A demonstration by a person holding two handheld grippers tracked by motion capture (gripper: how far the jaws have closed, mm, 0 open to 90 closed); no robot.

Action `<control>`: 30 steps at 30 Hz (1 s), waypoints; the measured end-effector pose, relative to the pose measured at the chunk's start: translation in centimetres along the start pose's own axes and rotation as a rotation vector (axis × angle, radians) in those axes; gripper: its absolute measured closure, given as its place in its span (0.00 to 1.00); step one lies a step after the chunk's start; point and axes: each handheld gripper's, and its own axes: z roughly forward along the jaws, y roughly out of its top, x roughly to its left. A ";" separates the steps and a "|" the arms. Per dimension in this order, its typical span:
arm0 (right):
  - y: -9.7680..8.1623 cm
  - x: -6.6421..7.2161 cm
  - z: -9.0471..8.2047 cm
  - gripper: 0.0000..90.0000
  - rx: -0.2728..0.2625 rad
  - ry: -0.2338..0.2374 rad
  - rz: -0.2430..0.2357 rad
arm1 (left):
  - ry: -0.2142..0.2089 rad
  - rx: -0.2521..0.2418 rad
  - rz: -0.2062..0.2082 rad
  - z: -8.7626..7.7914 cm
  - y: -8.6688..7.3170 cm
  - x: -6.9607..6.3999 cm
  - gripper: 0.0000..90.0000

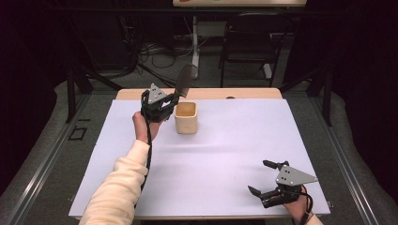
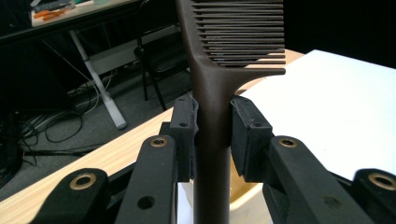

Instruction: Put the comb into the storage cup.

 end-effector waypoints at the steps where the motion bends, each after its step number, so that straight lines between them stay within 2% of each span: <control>1: 0.0 0.0 0.0 0.01 0.000 0.000 0.000 | 0.004 -0.006 -0.006 0.1 0.0 0.0 0.81; 15: 0.0 0.0 0.0 0.01 0.000 0.000 0.001 | 0.026 -0.016 0.015 0.5 0.7 0.1 0.81; 30: 0.0 -0.1 -0.1 0.01 -0.002 0.000 -0.001 | 0.026 -0.045 0.025 1.0 1.7 -0.2 0.81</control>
